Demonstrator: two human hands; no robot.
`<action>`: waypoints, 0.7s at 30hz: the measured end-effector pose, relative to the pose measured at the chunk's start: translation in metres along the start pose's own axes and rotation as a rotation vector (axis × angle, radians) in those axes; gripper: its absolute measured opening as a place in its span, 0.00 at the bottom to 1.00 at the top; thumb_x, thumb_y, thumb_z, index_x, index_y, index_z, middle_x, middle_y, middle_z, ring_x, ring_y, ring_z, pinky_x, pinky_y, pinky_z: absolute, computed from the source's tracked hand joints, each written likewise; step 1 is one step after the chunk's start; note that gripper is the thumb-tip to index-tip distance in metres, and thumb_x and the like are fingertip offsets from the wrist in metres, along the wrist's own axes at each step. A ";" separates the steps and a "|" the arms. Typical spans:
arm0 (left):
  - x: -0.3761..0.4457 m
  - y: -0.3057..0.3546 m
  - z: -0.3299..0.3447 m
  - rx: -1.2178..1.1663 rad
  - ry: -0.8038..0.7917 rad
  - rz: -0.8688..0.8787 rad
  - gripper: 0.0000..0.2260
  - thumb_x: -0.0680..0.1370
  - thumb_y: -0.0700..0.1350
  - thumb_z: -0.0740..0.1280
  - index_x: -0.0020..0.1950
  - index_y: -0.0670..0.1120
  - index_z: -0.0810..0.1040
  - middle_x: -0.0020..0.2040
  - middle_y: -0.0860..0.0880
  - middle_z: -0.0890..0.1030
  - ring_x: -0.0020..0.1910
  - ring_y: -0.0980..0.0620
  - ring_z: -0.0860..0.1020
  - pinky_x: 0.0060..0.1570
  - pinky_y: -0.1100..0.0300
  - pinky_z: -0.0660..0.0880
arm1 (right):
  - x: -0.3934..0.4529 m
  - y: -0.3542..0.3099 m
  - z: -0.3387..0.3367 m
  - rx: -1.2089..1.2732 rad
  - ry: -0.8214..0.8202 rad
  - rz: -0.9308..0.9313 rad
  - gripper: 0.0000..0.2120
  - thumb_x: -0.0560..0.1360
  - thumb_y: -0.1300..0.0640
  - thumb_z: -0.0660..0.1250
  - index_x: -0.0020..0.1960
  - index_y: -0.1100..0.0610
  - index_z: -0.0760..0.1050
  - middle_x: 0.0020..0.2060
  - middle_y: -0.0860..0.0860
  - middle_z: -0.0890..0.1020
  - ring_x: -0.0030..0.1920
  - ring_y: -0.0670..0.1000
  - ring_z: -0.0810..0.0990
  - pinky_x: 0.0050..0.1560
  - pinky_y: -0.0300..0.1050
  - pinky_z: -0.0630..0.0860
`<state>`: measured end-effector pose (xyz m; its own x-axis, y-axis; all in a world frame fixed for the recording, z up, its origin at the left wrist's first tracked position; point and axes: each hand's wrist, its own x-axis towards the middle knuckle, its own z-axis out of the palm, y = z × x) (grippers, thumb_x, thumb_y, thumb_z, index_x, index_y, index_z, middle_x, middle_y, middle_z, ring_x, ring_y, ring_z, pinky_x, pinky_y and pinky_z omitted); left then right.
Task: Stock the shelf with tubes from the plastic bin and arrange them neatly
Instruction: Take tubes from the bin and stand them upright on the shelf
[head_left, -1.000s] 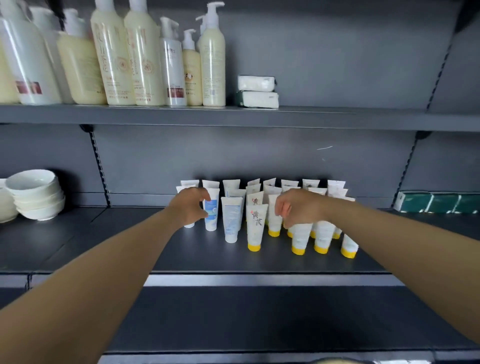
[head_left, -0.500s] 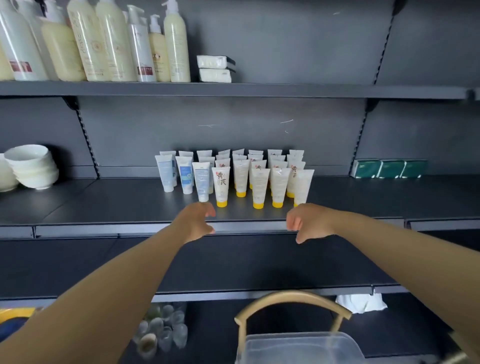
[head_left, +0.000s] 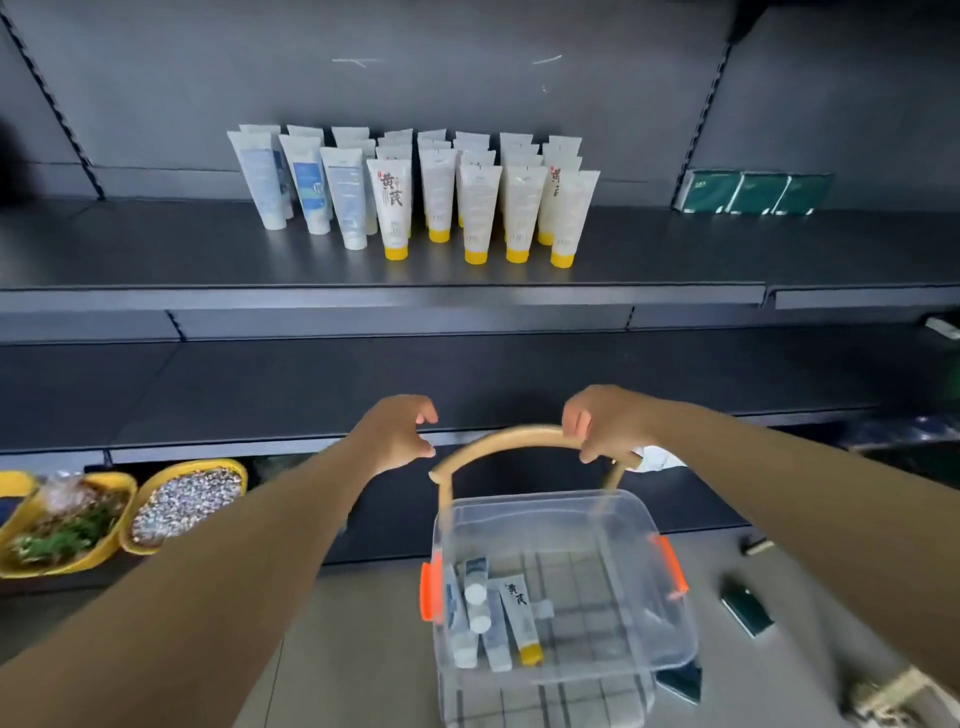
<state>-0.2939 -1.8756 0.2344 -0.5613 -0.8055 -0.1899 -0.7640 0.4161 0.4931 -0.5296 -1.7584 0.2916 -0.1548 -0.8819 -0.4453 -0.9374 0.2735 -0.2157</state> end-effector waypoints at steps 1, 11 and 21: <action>0.002 -0.002 0.013 -0.003 -0.012 -0.007 0.18 0.72 0.42 0.72 0.61 0.46 0.75 0.62 0.49 0.76 0.61 0.49 0.74 0.54 0.61 0.68 | 0.006 0.005 0.009 0.006 -0.014 -0.003 0.13 0.69 0.62 0.71 0.49 0.49 0.74 0.46 0.47 0.77 0.40 0.47 0.75 0.33 0.37 0.67; 0.027 -0.031 0.158 -0.050 -0.157 -0.126 0.17 0.72 0.40 0.71 0.60 0.47 0.75 0.61 0.48 0.77 0.59 0.50 0.75 0.57 0.59 0.73 | 0.085 0.060 0.113 0.005 -0.220 -0.017 0.15 0.71 0.62 0.69 0.57 0.54 0.75 0.50 0.47 0.77 0.49 0.49 0.75 0.34 0.33 0.67; 0.060 -0.063 0.261 -0.025 -0.268 -0.212 0.18 0.72 0.40 0.70 0.61 0.46 0.74 0.62 0.48 0.76 0.61 0.49 0.74 0.61 0.56 0.71 | 0.155 0.091 0.204 0.035 -0.343 -0.067 0.15 0.70 0.61 0.71 0.55 0.53 0.75 0.54 0.49 0.77 0.49 0.49 0.75 0.45 0.38 0.71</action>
<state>-0.3625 -1.8398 -0.0294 -0.4568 -0.7322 -0.5051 -0.8665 0.2379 0.4389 -0.5750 -1.7916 0.0257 0.0261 -0.7195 -0.6940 -0.9296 0.2377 -0.2815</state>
